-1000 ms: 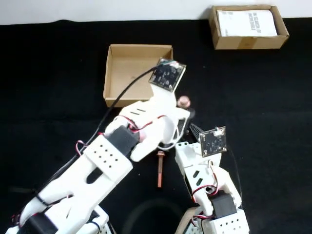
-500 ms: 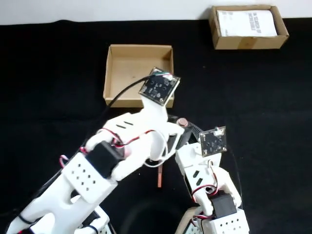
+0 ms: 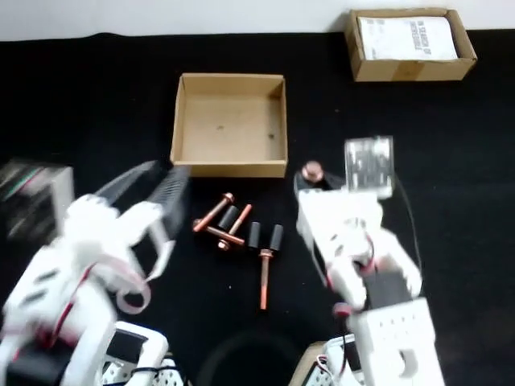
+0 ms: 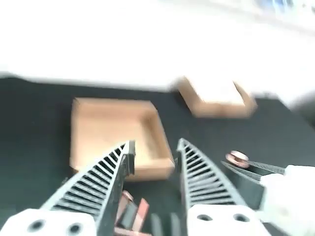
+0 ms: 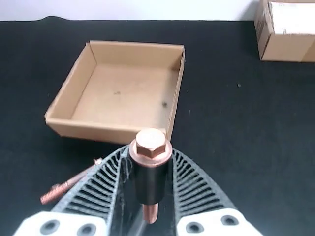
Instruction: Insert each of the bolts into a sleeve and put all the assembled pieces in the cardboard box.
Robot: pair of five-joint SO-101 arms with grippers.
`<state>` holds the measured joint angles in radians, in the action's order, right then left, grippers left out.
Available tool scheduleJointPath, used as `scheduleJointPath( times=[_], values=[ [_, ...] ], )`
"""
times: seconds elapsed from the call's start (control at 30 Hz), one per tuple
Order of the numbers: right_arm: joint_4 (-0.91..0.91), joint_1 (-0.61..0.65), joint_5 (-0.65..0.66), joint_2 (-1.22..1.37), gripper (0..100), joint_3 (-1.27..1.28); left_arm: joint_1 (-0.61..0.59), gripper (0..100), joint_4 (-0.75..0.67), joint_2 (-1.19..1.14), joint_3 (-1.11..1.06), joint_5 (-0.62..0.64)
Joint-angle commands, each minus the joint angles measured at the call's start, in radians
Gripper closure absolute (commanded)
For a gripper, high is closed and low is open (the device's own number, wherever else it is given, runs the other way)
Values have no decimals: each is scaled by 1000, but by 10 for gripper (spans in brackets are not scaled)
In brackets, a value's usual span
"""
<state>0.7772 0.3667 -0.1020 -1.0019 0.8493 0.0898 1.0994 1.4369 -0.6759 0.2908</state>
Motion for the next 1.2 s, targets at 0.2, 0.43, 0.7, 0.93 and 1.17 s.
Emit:
scheduleJointPath(
  times=[0.2, 0.43, 0.7, 0.93, 1.17],
  values=[
    [7, -7, 301, 776, 991, -822, -374, 992, -86, 375, -377, -6],
    [7, 30, 621, 1265, 991, -1242, -535, 992, -123, 375, -604, 0],
    [7, 81, 976, 1656, 991, -1541, -598, 992, -163, 377, -881, 49],
    [35, 153, 1005, 1802, 991, -1725, -716, 992, -347, 375, -1021, 216],
    [154, 246, 1005, 1805, 991, -1807, -714, 992, -345, 375, -1020, 219]
  ],
)
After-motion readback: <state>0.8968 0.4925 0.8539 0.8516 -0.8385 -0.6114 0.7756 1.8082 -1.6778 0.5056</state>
